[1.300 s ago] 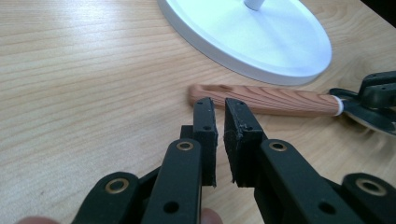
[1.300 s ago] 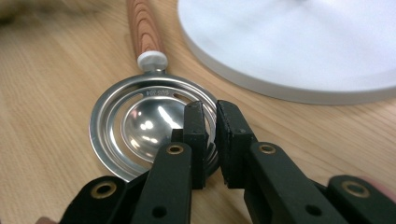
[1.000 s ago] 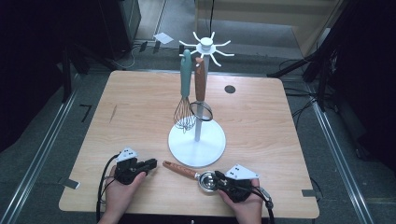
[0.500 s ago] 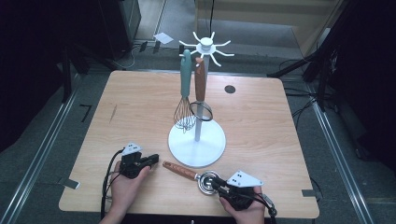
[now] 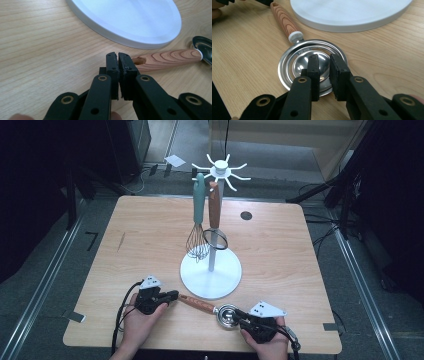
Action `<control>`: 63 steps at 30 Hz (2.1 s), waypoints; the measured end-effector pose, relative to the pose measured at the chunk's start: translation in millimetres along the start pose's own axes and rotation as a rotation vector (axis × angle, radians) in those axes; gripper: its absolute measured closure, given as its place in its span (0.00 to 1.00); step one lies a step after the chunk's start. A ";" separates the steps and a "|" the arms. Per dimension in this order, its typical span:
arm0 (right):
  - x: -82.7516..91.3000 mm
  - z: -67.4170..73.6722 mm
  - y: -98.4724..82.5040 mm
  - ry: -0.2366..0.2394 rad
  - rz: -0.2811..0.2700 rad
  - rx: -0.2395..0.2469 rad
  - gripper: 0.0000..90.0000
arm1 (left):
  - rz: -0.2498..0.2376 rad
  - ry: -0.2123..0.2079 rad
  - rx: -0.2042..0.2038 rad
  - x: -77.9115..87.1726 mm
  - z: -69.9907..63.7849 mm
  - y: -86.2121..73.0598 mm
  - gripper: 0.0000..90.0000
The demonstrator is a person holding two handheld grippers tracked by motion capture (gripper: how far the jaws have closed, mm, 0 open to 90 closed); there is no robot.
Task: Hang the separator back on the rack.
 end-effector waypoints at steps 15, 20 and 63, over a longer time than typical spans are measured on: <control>15.5 -9.3 8.2 0.038 -0.023 0.083 0.70 | 0.049 -0.057 -0.074 -16.4 -30.6 -6.7 0.97; 20.1 -12.1 18.8 0.050 -0.033 0.157 0.67 | 0.047 -0.095 -0.067 -20.4 -37.4 -8.2 0.95; -45.7 32.1 57.5 0.099 0.547 0.531 0.73 | -0.267 0.225 0.115 107.6 81.3 -31.4 0.37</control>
Point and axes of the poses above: each handheld gripper's, and its own axes: x roughly backward along the jaws, y roughly out of its top, z roughly to its left, the point moved 5 cm from there along -x, roughly forward along the jaws, and after that the axes turned 8 degrees about -y, right-handed, at the moved point
